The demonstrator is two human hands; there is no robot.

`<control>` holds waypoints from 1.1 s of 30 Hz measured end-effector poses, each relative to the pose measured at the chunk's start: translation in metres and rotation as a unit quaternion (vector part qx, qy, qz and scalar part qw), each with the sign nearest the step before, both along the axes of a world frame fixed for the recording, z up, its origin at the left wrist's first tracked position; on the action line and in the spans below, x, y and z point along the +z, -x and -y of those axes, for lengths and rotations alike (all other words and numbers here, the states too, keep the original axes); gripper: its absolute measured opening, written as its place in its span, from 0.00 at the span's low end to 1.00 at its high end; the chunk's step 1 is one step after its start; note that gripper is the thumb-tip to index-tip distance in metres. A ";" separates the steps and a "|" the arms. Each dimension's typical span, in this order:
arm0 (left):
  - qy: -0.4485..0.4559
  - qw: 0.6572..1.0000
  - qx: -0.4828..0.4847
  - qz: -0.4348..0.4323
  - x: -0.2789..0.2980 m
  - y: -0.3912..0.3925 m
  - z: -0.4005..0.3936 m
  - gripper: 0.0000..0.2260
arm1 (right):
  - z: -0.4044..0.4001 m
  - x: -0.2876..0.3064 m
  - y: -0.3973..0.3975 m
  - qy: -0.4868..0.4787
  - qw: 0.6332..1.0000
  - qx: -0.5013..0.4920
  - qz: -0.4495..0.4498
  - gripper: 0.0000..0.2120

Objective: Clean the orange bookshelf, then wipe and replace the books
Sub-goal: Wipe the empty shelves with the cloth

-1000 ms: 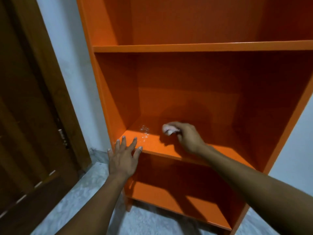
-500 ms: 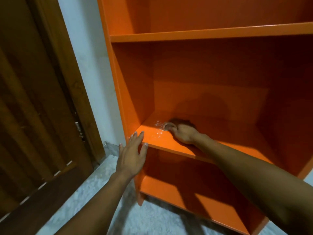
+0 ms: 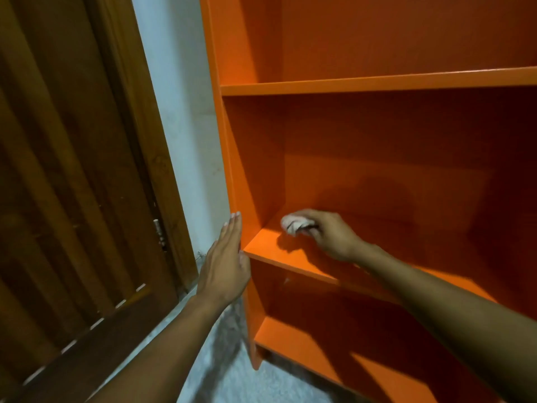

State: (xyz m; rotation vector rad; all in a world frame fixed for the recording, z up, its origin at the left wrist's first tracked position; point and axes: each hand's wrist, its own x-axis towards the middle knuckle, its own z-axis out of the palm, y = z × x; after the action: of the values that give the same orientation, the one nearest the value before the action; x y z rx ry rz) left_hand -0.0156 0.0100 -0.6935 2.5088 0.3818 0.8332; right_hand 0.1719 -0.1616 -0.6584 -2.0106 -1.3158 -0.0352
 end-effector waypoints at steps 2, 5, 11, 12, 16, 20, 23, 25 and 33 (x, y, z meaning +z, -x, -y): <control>0.006 1.000 -0.002 -0.003 0.000 -0.002 0.000 0.31 | -0.013 -0.006 -0.039 -0.003 0.995 -0.079 -0.056 0.20; 0.017 1.000 -0.008 0.002 -0.002 -0.006 0.004 0.32 | -0.038 -0.030 -0.089 0.052 0.967 -0.241 -0.064 0.17; -0.003 1.000 0.007 0.003 -0.009 -0.005 -0.011 0.32 | -0.091 -0.041 -0.104 0.106 0.967 -0.219 -0.081 0.19; -0.007 1.000 0.011 -0.003 -0.010 -0.004 -0.013 0.32 | -0.098 -0.039 -0.100 0.112 0.968 -0.207 -0.085 0.20; -0.029 0.999 0.022 -0.024 -0.011 -0.003 -0.018 0.35 | -0.118 -0.038 -0.083 0.163 0.970 -0.164 -0.079 0.25; -0.035 0.999 0.032 -0.022 -0.010 -0.003 -0.019 0.35 | -0.111 -0.036 -0.060 0.187 0.976 -0.114 -0.010 0.22; -0.034 0.999 0.034 -0.019 -0.008 -0.003 -0.019 0.35 | -0.098 -0.032 -0.024 0.181 0.982 -0.053 0.001 0.18; -0.034 0.998 0.043 -0.026 -0.004 -0.002 -0.017 0.35 | -0.094 -0.032 0.001 0.151 0.987 -0.048 0.030 0.16; 0.001 0.998 0.051 -0.028 0.010 -0.003 -0.011 0.35 | -0.084 -0.056 0.075 0.127 0.972 -0.077 0.180 0.20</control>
State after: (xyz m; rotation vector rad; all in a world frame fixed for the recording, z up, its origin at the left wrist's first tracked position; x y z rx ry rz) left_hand -0.0126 0.0211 -0.6831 2.5338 0.5326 0.8010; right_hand 0.0972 -0.0774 -0.7139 -2.4060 -1.4382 -0.3328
